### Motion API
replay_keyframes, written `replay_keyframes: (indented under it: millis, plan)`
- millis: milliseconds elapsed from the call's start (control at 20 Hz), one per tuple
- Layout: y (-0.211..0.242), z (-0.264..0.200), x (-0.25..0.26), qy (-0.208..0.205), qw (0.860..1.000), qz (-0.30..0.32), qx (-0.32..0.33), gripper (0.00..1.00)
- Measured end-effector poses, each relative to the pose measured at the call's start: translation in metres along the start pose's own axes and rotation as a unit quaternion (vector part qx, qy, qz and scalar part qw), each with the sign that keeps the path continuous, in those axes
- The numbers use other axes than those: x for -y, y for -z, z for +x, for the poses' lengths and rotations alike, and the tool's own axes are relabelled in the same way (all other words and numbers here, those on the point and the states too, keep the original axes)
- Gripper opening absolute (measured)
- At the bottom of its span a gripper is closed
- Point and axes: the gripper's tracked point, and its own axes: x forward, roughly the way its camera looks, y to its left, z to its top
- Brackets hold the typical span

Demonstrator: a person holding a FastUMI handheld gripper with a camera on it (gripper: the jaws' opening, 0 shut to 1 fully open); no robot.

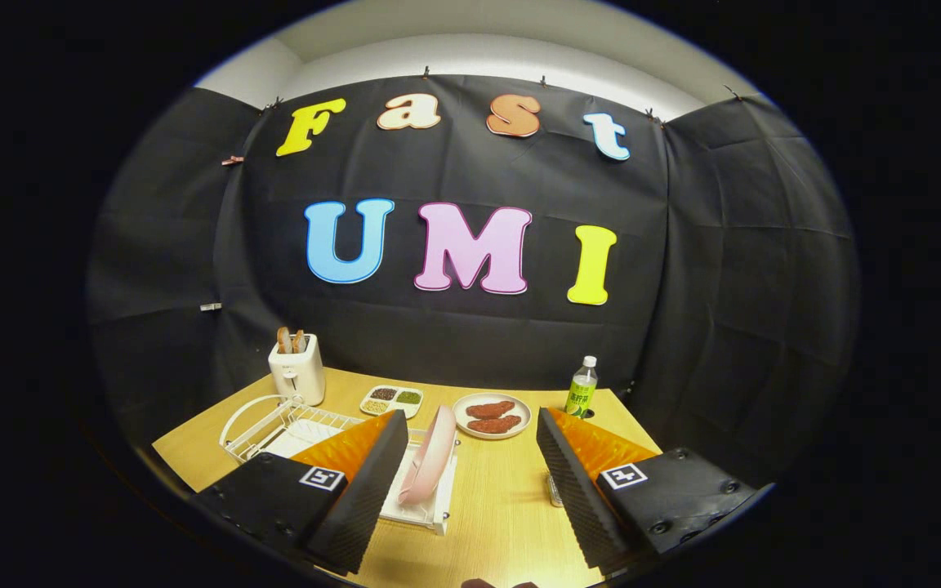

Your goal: Take the plate from the dish rack, then take the spoon from the basket and place it into the plate.

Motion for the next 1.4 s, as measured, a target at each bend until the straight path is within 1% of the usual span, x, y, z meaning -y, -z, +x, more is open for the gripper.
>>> replay_keyframes:
  millis: [250,500,650,700,800,900,950,1050,1100,1150,1250,1300,1400]
  plan:
    - [-0.004,0.03,-0.013,-0.008,1.0,-0.008,-0.012,0.97]
    - [0.017,0.073,-0.025,0.0,0.997,-0.023,-0.072,0.97]
    - [0.034,0.099,-0.037,-0.002,0.994,-0.038,-0.099,0.95]
    - [0.04,0.109,-0.04,-0.003,0.993,-0.045,-0.105,0.92]
    - [0.06,0.127,-0.04,0.006,0.99,-0.055,-0.13,0.89]
    - [0.079,0.144,-0.041,0.012,0.986,-0.065,-0.156,0.89]
    - [0.09,0.15,-0.039,0.016,0.983,-0.072,-0.169,0.85]
    - [0.105,0.157,-0.035,0.026,0.978,-0.074,-0.193,0.81]
    - [0.111,0.161,-0.032,0.033,0.977,-0.07,-0.199,0.76]
    - [0.117,0.165,-0.029,0.042,0.976,-0.065,-0.205,0.76]
    - [0.125,0.168,-0.025,0.054,0.973,-0.049,-0.22,0.71]
    - [0.13,0.168,-0.026,0.058,0.97,-0.037,-0.231,0.7]
    - [0.14,0.168,-0.03,0.059,0.967,-0.011,-0.249,0.56]
